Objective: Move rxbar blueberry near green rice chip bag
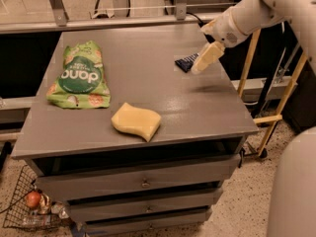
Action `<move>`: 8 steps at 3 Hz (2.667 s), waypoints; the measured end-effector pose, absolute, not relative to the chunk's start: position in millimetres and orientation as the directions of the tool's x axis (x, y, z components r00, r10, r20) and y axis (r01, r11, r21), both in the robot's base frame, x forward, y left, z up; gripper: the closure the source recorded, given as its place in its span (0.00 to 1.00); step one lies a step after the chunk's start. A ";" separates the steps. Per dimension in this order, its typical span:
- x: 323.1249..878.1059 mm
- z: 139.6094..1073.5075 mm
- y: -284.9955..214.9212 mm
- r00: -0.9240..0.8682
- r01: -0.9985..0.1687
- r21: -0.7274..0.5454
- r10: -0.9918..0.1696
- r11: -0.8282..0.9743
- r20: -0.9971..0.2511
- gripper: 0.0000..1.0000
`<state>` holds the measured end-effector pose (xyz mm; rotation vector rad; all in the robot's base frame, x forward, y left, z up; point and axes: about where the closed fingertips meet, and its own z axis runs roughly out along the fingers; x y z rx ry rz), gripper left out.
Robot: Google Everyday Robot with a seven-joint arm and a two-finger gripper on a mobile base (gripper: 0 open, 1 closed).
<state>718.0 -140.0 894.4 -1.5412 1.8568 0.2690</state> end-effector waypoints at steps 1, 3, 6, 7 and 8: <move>735.5 882.5 -123.7 -0.081 -0.928 -0.236 -0.772 0.290 -0.630 0.00; 755.5 852.3 -108.2 -0.136 -0.943 -0.161 -0.781 0.290 -0.610 0.00; 759.4 829.1 -118.8 -0.206 -0.945 -0.087 -0.781 0.315 -0.589 0.41; 760.9 825.0 -120.5 -0.213 -0.945 -0.078 -0.780 0.317 -0.589 0.65; 761.1 827.0 -120.0 -0.211 -0.946 -0.078 -0.779 0.315 -0.591 0.96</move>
Offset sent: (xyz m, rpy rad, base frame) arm 0.0499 0.0322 -0.0341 -0.0244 0.1110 -0.0279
